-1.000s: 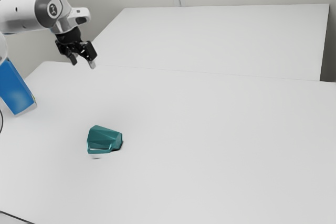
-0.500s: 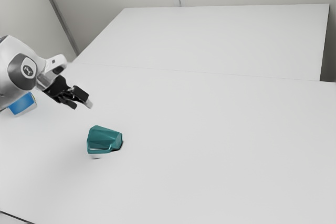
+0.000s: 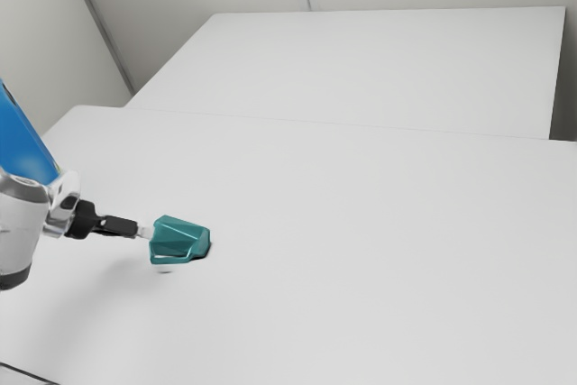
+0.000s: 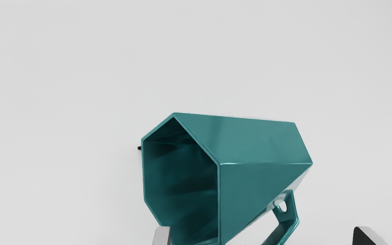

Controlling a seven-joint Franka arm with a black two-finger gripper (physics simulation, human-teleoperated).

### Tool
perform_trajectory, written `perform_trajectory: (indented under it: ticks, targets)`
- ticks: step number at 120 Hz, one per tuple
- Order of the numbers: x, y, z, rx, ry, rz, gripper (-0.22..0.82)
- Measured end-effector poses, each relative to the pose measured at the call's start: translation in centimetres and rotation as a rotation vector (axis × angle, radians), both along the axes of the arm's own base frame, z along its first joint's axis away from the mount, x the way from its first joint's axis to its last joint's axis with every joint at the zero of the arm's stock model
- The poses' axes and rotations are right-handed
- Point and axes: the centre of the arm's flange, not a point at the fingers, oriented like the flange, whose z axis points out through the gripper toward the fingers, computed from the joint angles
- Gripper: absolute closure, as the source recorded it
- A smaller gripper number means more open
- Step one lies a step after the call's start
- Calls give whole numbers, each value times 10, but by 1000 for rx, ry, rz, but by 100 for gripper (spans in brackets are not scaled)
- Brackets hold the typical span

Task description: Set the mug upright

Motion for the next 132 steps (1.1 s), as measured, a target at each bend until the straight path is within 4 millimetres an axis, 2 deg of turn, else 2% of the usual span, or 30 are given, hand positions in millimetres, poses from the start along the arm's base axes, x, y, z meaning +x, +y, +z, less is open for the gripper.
perform_trajectory:
  ticks: [21,71,82,98,118,132]
  targets:
    - [12,-22,-19,31,-86,-109,3]
    - [14,-28,-43,136,-231,-268,9]
    - [15,-29,-44,152,-258,-293,19]
    - [15,-30,-43,174,-293,-318,40]
    - [18,-29,-37,206,-340,-344,61]
    - [22,-28,-28,231,-377,-361,70]
